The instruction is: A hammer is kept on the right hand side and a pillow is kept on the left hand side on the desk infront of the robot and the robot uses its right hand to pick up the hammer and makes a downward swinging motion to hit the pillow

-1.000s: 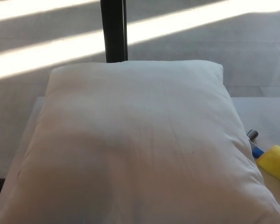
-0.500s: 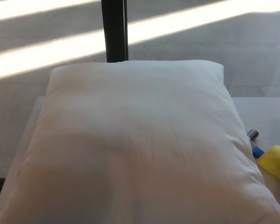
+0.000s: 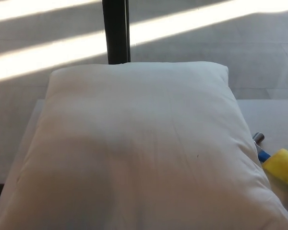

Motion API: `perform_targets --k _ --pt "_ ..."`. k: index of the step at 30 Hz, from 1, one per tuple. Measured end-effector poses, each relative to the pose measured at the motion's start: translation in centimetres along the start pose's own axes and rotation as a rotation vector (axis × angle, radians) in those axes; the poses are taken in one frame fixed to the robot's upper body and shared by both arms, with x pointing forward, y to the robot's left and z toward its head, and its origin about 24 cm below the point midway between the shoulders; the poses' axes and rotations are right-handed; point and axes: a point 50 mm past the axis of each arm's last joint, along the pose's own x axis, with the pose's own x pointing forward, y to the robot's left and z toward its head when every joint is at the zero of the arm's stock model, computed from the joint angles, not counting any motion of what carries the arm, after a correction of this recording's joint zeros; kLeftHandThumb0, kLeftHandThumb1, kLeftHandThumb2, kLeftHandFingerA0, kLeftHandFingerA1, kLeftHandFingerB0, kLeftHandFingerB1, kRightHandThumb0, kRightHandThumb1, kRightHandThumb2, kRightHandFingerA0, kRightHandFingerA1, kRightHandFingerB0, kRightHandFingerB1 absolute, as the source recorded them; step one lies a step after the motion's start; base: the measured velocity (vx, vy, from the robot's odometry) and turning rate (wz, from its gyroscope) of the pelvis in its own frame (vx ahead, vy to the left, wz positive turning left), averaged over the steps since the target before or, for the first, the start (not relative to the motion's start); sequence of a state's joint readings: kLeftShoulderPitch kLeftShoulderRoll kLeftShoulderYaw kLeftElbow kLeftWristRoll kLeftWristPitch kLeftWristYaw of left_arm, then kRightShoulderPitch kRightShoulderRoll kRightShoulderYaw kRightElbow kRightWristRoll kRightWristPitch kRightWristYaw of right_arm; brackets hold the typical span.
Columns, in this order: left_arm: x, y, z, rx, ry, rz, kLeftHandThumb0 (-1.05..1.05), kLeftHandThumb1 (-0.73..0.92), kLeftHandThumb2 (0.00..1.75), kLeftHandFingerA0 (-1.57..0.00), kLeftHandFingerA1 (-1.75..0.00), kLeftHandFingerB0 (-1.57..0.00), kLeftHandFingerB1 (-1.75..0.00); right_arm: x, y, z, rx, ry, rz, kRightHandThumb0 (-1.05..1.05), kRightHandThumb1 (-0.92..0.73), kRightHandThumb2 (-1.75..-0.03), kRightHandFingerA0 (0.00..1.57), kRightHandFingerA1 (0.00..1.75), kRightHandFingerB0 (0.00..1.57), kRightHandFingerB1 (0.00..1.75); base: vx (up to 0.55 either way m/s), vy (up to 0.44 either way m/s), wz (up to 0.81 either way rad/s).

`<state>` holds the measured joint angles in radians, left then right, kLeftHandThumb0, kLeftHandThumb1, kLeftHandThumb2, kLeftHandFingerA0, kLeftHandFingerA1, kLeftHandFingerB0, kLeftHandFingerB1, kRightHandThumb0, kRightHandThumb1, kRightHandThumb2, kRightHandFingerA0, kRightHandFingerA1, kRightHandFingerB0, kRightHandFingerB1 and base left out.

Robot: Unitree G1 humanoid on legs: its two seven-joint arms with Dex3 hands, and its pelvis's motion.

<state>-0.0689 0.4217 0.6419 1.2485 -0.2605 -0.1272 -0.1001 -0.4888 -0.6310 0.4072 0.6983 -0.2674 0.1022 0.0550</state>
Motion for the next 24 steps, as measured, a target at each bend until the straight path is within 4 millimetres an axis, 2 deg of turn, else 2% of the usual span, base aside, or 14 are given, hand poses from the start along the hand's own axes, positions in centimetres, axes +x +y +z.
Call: perform_targets --k 6,7,8,9,10,11,12,13,16,17,20,21,23,24 --pt "-0.1 0.1 -0.2 0.005 0.005 -0.002 -0.62 0.62 0.59 -0.72 -0.6 -0.66 -0.5 0.7 1.2 -0.2 -0.139 0.039 0.033 -0.95 -0.59 -0.99 0.0 0.1 0.14 0.19 0.0 0.0 0.0" --pt "-0.1 0.1 -0.2 0.004 0.005 -0.003 -0.64 0.62 0.59 -0.73 -0.57 -0.63 -0.46 0.8 1.3 0.0 -0.154 0.04 0.032 -0.81 -0.52 -0.9 0.0 0.21 0.11 0.32 0.0 0.0 0.0" --pt "-0.1 0.1 -0.2 0.004 0.005 -0.003 -0.65 0.63 0.59 -0.72 -0.56 -0.61 -0.46 0.9 1.4 0.1 -0.164 0.04 0.028 -0.69 -0.61 -0.59 0.04 0.39 0.17 0.26 0.0 0.0 0.0" --pt "-0.1 0.1 -0.2 0.006 0.006 -0.006 -0.65 0.62 0.59 -0.71 -0.56 -0.6 -0.46 1.0 1.6 0.1 -0.175 0.042 0.017 -0.63 -0.46 -0.77 0.13 0.53 0.17 0.4 0.0 0.0 0.0" --pt "-0.1 0.1 -0.2 0.008 0.007 -0.008 -0.65 0.62 0.59 -0.71 -0.56 -0.6 -0.46 1.1 1.8 0.2 -0.178 0.043 0.005 -0.63 -0.46 -0.77 0.13 0.53 0.17 0.4 0.0 0.0 0.0" --pt "-0.1 0.1 -0.3 0.009 0.009 -0.009 -0.63 0.62 0.59 -0.74 -0.59 -0.64 -0.47 1.1 1.9 0.2 -0.174 0.043 -0.011 -0.45 -0.57 -0.57 0.32 0.54 0.29 0.32 0.0 0.0 0.0" --pt "-0.1 0.1 -0.3 0.009 0.01 -0.01 -0.63 0.62 0.59 -0.74 -0.59 -0.65 -0.48 1.1 1.9 0.3 -0.168 0.042 -0.025 -0.43 -0.59 -0.58 0.35 0.53 0.29 0.32 0.0 0.0 0.0" --pt "-0.1 0.1 -0.3 0.01 0.01 -0.011 -0.63 0.62 0.59 -0.73 -0.61 -0.64 -0.49 1.2 1.9 0.3 -0.156 0.044 -0.046 -0.39 -0.58 -0.58 0.42 0.7 0.33 0.34 0.0 0.0 0.0" --pt "-0.1 0.1 -0.3 0.007 0.009 -0.015 -0.63 0.62 0.59 -0.73 -0.61 -0.65 -0.49 1.2 2.1 0.3 -0.135 0.047 -0.098 -0.39 -0.57 -0.58 0.43 0.68 0.33 0.34 0.0 0.0 0.0" --pt "-0.1 0.1 -0.3 0.005 0.009 -0.016 -0.63 0.63 0.59 -0.74 -0.59 -0.64 -0.47 1.3 2.2 0.3 -0.132 0.05 -0.112 -0.4 -0.56 -0.56 0.49 1.0 0.34 0.33 0.0 0.0 0.0" --pt "-0.1 0.0 -0.3 -0.003 0.011 -0.018 -0.62 0.63 0.6 -0.76 -0.58 -0.65 -0.46 1.3 2.7 0.1 -0.139 0.057 -0.156 -0.39 -0.57 -0.57 0.52 1.07 0.34 0.34 0.0 0.0 0.0" --pt "-0.1 0.0 -0.3 -0.003 0.013 -0.018 -0.63 0.63 0.59 -0.75 -0.59 -0.64 -0.46 1.3 2.8 0.1 -0.142 0.056 -0.165 -0.35 -0.52 -0.57 0.72 1.32 0.35 0.37 0.0 0.0 0.0" --pt "-0.1 0.0 -0.4 -0.004 0.015 -0.019 -0.63 0.62 0.59 -0.72 -0.61 -0.64 -0.47 1.2 2.9 0.2 -0.148 0.048 -0.187 -0.36 -0.53 -0.57 0.88 1.35 0.36 0.37 0.0 0.0 0.0" --pt "-0.1 0.0 -0.4 -0.004 0.015 -0.02 -0.64 0.62 0.59 -0.71 -0.61 -0.67 -0.5 1.2 2.9 0.2 -0.158 0.039 -0.2 -0.36 -0.58 -0.58 0.88 1.33 0.34 0.36 0.0 0.0 0.0"
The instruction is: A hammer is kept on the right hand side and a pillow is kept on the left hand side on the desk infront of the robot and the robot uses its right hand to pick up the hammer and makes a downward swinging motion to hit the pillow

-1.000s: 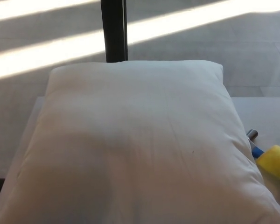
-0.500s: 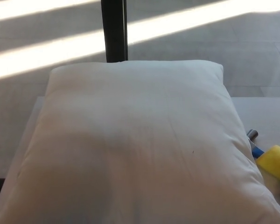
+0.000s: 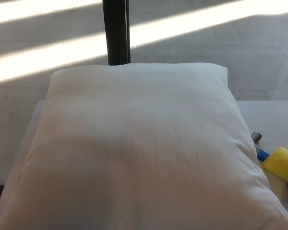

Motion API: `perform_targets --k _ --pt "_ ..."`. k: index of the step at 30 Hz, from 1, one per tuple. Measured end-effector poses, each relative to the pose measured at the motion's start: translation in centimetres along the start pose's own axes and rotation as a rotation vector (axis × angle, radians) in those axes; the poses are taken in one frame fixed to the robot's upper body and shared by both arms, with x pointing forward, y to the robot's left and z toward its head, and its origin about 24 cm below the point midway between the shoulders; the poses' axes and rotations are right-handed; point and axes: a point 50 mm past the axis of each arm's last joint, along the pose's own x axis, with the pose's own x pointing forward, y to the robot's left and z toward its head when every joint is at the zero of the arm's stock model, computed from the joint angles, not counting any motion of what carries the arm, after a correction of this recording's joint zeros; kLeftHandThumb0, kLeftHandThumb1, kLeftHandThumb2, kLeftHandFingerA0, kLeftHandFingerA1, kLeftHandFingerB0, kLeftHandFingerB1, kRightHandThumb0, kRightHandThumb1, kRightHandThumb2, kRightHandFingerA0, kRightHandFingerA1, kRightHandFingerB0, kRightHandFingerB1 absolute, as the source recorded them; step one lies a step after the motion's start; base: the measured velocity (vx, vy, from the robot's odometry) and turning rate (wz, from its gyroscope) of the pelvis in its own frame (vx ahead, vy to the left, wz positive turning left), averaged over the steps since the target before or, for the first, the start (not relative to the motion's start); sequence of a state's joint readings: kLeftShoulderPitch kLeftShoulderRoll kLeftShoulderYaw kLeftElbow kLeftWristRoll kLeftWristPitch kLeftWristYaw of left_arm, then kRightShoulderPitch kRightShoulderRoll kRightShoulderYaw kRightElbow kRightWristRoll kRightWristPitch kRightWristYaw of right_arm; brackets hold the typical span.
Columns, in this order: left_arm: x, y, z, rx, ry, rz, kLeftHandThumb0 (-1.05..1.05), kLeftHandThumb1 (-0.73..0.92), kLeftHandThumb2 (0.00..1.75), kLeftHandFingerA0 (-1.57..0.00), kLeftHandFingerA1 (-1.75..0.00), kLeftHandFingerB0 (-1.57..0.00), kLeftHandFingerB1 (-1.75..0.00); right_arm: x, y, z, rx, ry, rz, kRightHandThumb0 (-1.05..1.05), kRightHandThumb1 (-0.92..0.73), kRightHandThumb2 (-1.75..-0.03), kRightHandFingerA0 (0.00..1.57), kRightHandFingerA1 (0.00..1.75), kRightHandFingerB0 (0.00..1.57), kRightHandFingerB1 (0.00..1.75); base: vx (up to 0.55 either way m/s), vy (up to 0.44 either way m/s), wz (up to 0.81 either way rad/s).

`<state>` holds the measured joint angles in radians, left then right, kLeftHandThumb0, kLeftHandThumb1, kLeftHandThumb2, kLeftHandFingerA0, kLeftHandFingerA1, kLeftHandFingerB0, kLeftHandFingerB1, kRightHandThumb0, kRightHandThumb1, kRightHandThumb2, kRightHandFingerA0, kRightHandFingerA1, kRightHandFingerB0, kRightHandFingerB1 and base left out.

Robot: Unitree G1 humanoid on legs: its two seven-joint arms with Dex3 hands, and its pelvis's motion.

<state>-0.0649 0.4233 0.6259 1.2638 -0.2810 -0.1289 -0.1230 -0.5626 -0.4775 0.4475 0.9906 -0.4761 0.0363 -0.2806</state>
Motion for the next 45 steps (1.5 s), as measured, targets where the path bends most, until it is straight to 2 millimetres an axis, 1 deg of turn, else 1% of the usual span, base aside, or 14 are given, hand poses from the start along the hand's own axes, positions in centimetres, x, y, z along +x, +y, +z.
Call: perform_targets --k 2,5,6,9,11,12,15,29,30,35,36,42,43,45 --pt "0.0 0.0 0.0 -0.002 -0.003 -0.006 -0.64 0.63 0.59 -0.7 -0.6 -0.65 -0.48 0.0 0.1 0.1 -0.027 -0.019 -0.018 -0.41 -0.56 -0.79 0.89 1.16 0.31 0.46 0.0 0.0 0.0" --pt "0.0 0.0 0.0 -0.001 -0.002 -0.012 -0.64 0.66 0.6 -0.7 -0.57 -0.63 -0.46 -0.1 0.2 0.3 -0.058 -0.055 -0.022 -0.24 -0.75 -0.65 0.73 1.43 0.59 0.4 0.0 0.0 0.0" --pt "0.0 0.0 0.0 0.001 -0.002 -0.015 -0.62 0.65 0.6 -0.74 -0.57 -0.67 -0.47 -0.1 0.2 0.4 -0.065 -0.069 -0.023 -0.18 -0.68 -0.74 0.79 1.38 0.84 0.7 0.0 0.0 0.0" --pt "0.0 0.0 0.0 0.004 -0.004 -0.019 -0.61 0.66 0.6 -0.74 -0.61 -0.68 -0.48 0.0 0.0 0.8 -0.096 -0.118 -0.026 -0.22 -0.69 -0.68 0.78 1.59 0.84 0.98 0.0 0.0 0.0" --pt "0.0 0.0 0.0 0.002 -0.006 -0.02 -0.6 0.66 0.6 -0.73 -0.62 -0.67 -0.48 0.0 -0.2 1.0 -0.119 -0.149 -0.033 -0.26 -0.71 -0.68 0.81 1.61 0.85 0.8 0.0 0.0 0.0" --pt "0.0 0.0 0.0 0.001 -0.007 -0.021 -0.59 0.66 0.6 -0.74 -0.6 -0.68 -0.48 0.0 -0.3 1.0 -0.127 -0.162 -0.036 -0.24 -0.69 -0.76 0.82 1.68 0.8 1.22 0.0 0.0 0.0" --pt "0.0 -0.1 0.0 -0.003 -0.007 -0.025 -0.59 0.68 0.6 -0.74 -0.58 -0.68 -0.47 -0.2 -0.3 1.0 -0.139 -0.205 -0.048 -0.25 -0.65 -0.81 0.9 1.62 0.89 0.66 0.0 0.0 0.0" --pt "-0.1 0.0 -0.1 0.0 -0.003 -0.045 -0.56 0.69 0.61 -0.72 -0.57 -0.67 -0.49 -0.6 -1.1 -0.9 -0.191 -0.252 -0.046 -0.29 -0.71 -0.73 0.92 1.33 0.77 0.56 0.0 0.0 0.0" --pt "-0.1 0.0 -0.1 0.0 -0.003 -0.046 -0.57 0.69 0.61 -0.72 -0.61 -0.67 -0.49 -0.5 -1.2 -1.1 -0.177 -0.241 -0.049 -0.22 -0.61 -0.91 0.95 1.65 0.77 1.09 0.0 0.0 0.0" --pt "-0.1 0.0 -0.1 0.003 -0.005 -0.046 -0.56 0.71 0.61 -0.71 -0.59 -0.65 -0.49 -0.5 -2.0 -2.5 -0.026 -0.138 -0.077 -0.21 -0.58 -0.91 1.1 1.6 0.88 1.05 0.0 0.0 0.0" --pt "-0.1 0.0 -0.1 0.003 -0.005 -0.047 -0.56 0.71 0.61 -0.72 -0.6 -0.65 -0.49 -0.4 -2.3 -2.7 0.001 -0.118 -0.085 -0.2 -0.66 -0.83 0.88 1.75 0.74 1.41 0.0 0.0 0.0" --pt "-0.1 0.1 -0.2 0.004 -0.004 -0.047 -0.57 0.7 0.61 -0.7 -0.59 -0.64 -0.49 -0.2 -3.7 -4.4 0.137 0.02 -0.119 -0.22 -0.71 -0.69 0.84 1.75 0.68 1.36 0.0 0.0 0.0" --pt "-0.2 0.1 -0.2 0.005 -0.002 -0.047 -0.57 0.71 0.61 -0.69 -0.58 -0.63 -0.48 -0.1 -4.0 -4.7 0.164 0.047 -0.126 -0.19 -0.62 -0.81 0.84 1.75 0.66 1.62 0.0 0.0 0.0" --pt "-0.2 0.2 -0.3 0.006 -0.001 -0.048 -0.57 0.72 0.61 -0.7 -0.59 -0.62 -0.48 -0.1 -4.4 -5.2 0.214 0.084 -0.137 -0.23 -0.67 -0.85 0.97 1.72 0.69 1.4 0.0 0.0 0.0"
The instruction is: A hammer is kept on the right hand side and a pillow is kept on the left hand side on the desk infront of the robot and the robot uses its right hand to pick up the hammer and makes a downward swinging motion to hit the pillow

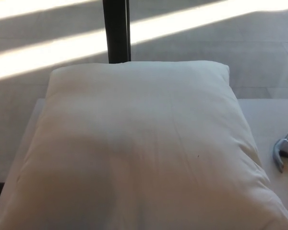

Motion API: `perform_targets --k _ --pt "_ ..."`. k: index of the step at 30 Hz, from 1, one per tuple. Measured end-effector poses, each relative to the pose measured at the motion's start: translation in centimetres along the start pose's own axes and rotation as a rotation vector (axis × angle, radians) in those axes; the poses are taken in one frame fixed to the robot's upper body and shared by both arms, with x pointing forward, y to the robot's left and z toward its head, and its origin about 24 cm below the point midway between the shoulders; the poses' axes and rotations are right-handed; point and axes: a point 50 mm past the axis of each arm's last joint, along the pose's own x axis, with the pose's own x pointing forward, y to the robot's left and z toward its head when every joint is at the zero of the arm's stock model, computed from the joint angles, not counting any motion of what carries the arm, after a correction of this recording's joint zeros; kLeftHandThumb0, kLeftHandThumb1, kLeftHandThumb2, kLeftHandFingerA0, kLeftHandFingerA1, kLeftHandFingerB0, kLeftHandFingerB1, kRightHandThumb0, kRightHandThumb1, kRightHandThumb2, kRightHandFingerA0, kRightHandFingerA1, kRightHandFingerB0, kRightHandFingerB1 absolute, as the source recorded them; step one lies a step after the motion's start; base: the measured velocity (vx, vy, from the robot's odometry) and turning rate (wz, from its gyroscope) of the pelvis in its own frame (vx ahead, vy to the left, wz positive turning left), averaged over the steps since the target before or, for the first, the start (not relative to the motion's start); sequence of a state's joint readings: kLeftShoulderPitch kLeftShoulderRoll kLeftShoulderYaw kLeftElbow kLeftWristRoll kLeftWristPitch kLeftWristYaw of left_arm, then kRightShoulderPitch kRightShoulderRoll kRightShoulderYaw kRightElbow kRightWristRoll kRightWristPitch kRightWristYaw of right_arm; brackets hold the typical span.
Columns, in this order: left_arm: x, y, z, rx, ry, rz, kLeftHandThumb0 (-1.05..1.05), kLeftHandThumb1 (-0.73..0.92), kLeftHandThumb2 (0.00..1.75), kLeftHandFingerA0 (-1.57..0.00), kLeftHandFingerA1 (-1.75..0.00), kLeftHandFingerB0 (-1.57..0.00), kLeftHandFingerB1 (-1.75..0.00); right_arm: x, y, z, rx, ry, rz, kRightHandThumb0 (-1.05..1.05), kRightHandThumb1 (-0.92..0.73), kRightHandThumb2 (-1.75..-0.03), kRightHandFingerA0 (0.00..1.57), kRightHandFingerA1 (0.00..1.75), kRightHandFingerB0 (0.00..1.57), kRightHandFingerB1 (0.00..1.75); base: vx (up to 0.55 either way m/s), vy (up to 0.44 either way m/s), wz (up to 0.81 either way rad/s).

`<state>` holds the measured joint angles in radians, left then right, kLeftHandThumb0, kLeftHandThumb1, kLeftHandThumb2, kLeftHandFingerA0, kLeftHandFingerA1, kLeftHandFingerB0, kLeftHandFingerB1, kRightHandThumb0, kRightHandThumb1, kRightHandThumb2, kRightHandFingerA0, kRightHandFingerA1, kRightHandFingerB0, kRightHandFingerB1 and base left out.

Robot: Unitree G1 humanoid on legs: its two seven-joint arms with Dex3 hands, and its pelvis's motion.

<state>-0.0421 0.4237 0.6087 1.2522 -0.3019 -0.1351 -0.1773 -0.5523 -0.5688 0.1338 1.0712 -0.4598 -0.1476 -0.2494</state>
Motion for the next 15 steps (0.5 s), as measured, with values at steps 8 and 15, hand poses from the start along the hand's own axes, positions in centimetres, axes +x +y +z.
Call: perform_targets --k 8,15 --pt "-0.1 0.3 -0.3 0.005 0.008 -0.002 -0.58 0.71 0.61 -0.68 -0.57 -0.6 -0.48 0.5 -1.7 -0.8 0.221 0.112 -0.026 -0.25 -0.53 -1.15 1.24 1.44 1.02 1.3 0.0 0.0 0.0" --pt "-0.1 0.2 -0.3 0.006 0.009 -0.009 -0.59 0.72 0.61 -0.66 -0.55 -0.58 -0.47 1.1 -2.4 1.9 0.379 0.058 0.012 -0.26 -0.65 -1.09 1.02 1.75 0.71 1.72 0.0 0.0 0.0"
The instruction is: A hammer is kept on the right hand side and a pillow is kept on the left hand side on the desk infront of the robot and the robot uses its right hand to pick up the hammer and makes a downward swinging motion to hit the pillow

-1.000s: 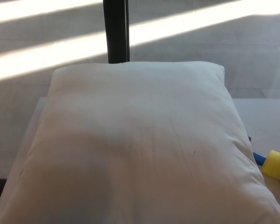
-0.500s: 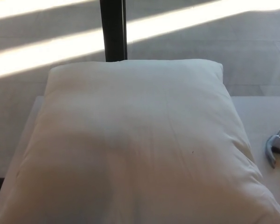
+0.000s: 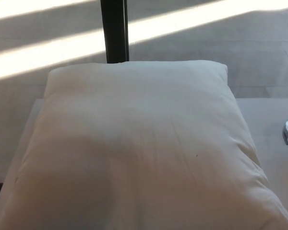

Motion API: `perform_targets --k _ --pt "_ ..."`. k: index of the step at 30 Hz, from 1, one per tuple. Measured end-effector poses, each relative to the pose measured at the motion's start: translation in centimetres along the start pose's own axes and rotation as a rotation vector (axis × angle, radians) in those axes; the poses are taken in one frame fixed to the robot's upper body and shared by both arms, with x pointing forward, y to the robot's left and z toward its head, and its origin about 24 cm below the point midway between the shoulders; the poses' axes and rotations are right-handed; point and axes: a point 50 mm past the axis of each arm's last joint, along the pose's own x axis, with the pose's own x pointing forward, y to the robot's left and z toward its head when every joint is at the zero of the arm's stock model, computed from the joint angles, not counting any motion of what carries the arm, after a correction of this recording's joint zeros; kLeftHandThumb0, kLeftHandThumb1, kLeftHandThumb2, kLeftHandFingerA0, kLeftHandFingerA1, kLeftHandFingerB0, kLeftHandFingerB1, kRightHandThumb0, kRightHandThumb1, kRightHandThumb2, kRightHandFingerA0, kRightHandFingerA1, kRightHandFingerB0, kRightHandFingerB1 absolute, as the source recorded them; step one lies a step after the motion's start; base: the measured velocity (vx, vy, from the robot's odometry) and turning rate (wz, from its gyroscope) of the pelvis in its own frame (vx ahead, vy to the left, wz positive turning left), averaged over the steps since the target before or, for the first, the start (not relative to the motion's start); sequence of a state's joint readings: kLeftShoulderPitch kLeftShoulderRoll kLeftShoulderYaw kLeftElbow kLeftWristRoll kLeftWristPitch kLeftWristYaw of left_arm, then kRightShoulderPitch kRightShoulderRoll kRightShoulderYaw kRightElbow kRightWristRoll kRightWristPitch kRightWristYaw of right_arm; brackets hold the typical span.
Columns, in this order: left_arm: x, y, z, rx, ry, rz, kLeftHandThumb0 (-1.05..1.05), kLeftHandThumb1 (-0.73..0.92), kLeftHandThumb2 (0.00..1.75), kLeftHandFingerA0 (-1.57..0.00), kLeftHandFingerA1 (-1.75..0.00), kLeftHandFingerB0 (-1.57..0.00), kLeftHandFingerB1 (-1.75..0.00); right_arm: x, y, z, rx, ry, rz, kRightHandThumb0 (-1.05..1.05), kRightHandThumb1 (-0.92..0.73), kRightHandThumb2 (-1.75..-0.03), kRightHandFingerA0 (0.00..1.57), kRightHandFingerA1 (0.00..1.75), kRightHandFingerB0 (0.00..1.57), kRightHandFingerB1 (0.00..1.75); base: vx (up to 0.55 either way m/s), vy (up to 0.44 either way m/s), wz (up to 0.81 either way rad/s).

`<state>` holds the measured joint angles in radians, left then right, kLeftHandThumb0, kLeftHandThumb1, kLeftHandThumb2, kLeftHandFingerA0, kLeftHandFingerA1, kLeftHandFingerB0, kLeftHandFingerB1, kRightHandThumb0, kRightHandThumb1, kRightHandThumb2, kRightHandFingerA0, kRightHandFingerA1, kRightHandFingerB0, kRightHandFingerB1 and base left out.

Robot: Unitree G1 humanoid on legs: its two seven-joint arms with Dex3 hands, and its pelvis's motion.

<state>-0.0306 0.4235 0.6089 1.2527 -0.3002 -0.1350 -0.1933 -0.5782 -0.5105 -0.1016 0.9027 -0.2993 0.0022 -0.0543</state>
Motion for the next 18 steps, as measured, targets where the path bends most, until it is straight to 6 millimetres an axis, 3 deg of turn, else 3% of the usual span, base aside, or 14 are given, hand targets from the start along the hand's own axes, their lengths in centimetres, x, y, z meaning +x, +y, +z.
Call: perform_targets --k 5,8,11,12,13,14,15,18 --pt "0.0 0.0 0.0 0.001 0.001 0.0 -0.6 0.72 0.62 -0.68 -0.58 -0.59 -0.48 0.0 0.9 1.8 0.066 -0.026 0.057 -0.26 -0.67 -1.11 1.0 1.75 0.65 1.75 0.0 0.0 0.0" --pt "0.0 0.0 0.0 0.001 0.001 -0.001 -0.61 0.72 0.61 -0.67 -0.56 -0.57 -0.48 -0.1 1.5 2.8 0.107 -0.035 0.098 -0.29 -0.62 -1.22 0.99 1.75 0.67 1.75 0.0 0.0 0.0" --pt "0.0 0.0 0.0 0.001 0.001 -0.002 -0.61 0.73 0.62 -0.65 -0.54 -0.54 -0.46 -0.3 2.1 3.6 0.147 -0.039 0.137 -0.32 -0.66 -1.15 1.01 1.75 0.62 1.75 0.0 0.0 0.0" --pt "0.0 0.0 0.0 0.001 0.001 -0.002 -0.61 0.73 0.62 -0.66 -0.54 -0.54 -0.46 -0.3 2.2 3.8 0.158 -0.038 0.149 -0.34 -0.71 -1.05 1.0 1.75 0.57 1.73 0.0 0.0 0.0" --pt "0.0 0.0 0.0 0.002 0.001 -0.002 -0.61 0.71 0.61 -0.67 -0.57 -0.59 -0.48 -0.3 2.4 3.9 0.172 -0.035 0.161 -0.35 -0.75 -0.96 1.03 1.75 0.67 1.52 0.0 0.0 0.0" --pt "0.0 0.0 0.0 0.002 0.001 -0.002 -0.61 0.71 0.61 -0.67 -0.57 -0.59 -0.48 -0.4 2.5 4.1 0.186 -0.033 0.172 -0.35 -0.75 -0.96 1.03 1.75 0.67 1.52 0.0 0.0 0.0" --pt "0.0 0.0 0.0 0.002 0.001 -0.002 -0.62 0.72 0.62 -0.68 -0.58 -0.58 -0.48 -0.4 2.7 4.2 0.204 -0.026 0.187 -0.32 -0.63 -1.18 1.05 1.75 0.75 1.58 0.0 0.0 0.0" --pt "0.0 0.0 0.0 0.002 0.002 -0.002 -0.61 0.73 0.62 -0.67 -0.57 -0.58 -0.49 -0.5 3.2 4.4 0.255 0.0 0.229 -0.33 -0.63 -1.17 1.06 1.75 0.8 1.68 0.0 0.0 0.0"
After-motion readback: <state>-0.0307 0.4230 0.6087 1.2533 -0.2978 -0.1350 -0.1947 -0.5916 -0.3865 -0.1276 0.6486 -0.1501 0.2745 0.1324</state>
